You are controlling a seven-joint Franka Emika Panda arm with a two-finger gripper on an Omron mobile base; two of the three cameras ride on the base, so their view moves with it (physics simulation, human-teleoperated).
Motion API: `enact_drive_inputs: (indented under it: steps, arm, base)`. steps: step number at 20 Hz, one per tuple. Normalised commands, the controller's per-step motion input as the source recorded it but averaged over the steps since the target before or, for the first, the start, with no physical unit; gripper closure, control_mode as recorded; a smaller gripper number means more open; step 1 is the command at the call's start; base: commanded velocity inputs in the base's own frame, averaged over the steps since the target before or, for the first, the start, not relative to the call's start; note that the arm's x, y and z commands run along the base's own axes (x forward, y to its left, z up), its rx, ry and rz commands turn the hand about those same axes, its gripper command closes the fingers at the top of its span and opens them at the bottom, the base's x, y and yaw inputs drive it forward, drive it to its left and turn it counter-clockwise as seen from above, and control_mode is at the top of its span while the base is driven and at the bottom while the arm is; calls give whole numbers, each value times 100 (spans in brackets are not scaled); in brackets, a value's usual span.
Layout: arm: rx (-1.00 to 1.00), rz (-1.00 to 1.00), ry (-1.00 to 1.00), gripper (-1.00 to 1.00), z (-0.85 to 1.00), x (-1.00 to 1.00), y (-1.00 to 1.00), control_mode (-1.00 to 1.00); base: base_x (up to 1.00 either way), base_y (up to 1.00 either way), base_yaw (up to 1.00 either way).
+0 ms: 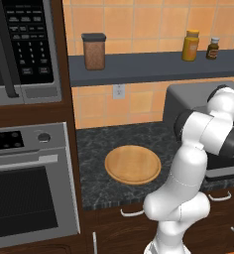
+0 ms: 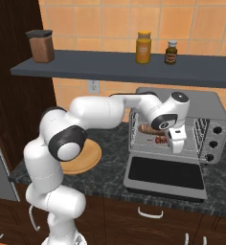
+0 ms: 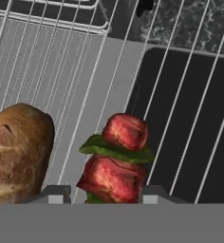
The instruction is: Pick up the kebab skewer and baguette bread, and place them inside the toaster oven. Close the toaster oven door and start by setting the timer.
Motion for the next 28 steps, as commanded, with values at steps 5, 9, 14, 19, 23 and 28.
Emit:
enact_drive_inputs:
  steps: [5,9,14,19,23,28]
  arm:
    - [0,0,-2,-100,18,0,-4,-100]
    - [0,0,-1,-100,43,-6,-26,-100]
    - [-7,14,-7,-100,18,-69,-22,-100]
    - [-20,43,-18,-100,0,-72,16,-100]
    - [-29,47,-22,-100,-1,-40,52,-100]
    - [-25,42,-24,-100,-11,-1,53,-100]
  base:
    - [0,0,0]
    - [0,0,0]
    - [0,0,0]
    - [0,0,0]
    - [0,0,0]
    - [0,0,0]
